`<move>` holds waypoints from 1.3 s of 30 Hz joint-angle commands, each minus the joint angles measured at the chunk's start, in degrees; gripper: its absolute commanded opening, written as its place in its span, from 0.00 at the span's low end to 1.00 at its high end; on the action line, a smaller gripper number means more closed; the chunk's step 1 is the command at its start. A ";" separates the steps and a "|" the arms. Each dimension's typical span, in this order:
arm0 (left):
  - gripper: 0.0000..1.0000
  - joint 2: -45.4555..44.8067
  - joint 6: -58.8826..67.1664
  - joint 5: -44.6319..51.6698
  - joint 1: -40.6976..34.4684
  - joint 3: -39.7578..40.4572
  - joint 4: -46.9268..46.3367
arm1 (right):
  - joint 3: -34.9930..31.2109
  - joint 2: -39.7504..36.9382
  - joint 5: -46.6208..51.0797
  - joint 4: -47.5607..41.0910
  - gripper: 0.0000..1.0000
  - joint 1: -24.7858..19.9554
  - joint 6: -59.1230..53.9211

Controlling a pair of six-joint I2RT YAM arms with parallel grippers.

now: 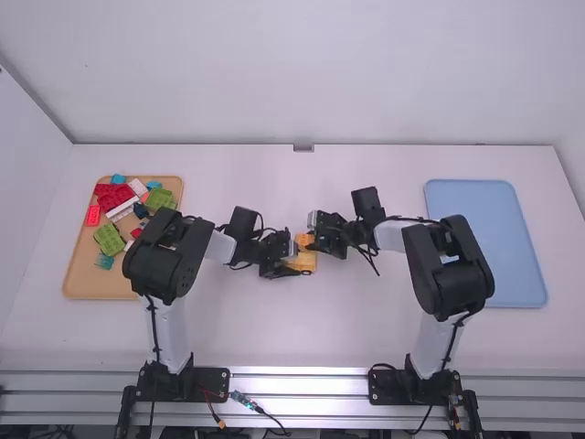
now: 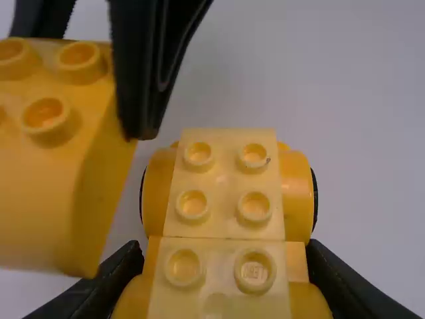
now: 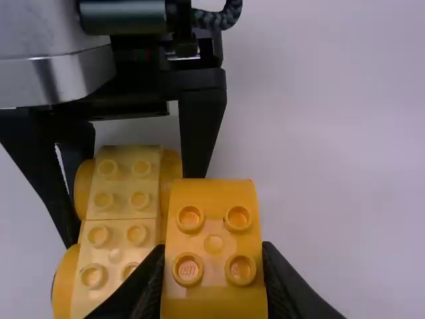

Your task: Assemble lego blocks to make yellow taxi

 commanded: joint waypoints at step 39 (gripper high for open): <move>0.02 2.23 -0.50 -6.44 -0.26 -1.79 2.82 | -12.41 -7.98 -0.76 14.47 0.00 2.05 9.35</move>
